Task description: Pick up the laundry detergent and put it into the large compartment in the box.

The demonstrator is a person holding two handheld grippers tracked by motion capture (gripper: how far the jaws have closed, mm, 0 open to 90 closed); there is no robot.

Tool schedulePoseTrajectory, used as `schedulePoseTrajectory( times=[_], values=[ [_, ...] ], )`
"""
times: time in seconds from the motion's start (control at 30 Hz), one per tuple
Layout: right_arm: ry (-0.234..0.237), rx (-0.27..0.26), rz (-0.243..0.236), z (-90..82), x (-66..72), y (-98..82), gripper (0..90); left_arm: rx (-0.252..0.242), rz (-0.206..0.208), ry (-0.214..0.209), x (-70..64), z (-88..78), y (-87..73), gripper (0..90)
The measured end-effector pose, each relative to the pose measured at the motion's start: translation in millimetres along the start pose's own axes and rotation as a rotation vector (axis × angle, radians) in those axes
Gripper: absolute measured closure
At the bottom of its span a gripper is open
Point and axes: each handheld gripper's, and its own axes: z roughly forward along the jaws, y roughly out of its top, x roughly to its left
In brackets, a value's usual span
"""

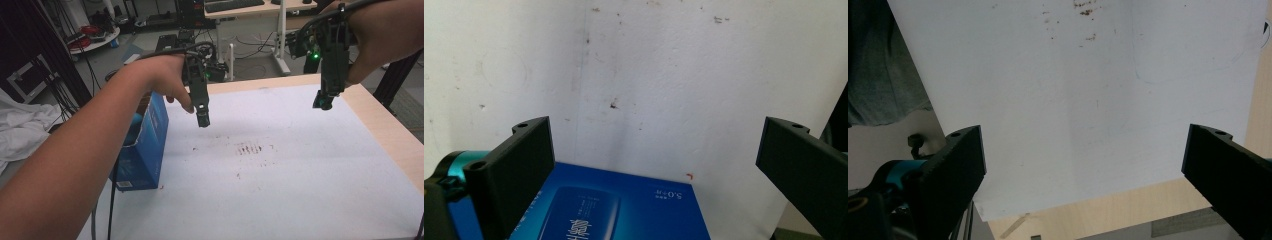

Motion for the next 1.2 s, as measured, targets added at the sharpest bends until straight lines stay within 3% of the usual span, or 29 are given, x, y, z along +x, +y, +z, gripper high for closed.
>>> schedulePoseTrajectory(
  times=[1.2],
  values=[
    [0.000,0.006,-0.004,-1.4,-2.2,0.0,2.9,0.007,0.002,-0.017,1.6,-0.5,5.1,2.3]
  ],
)
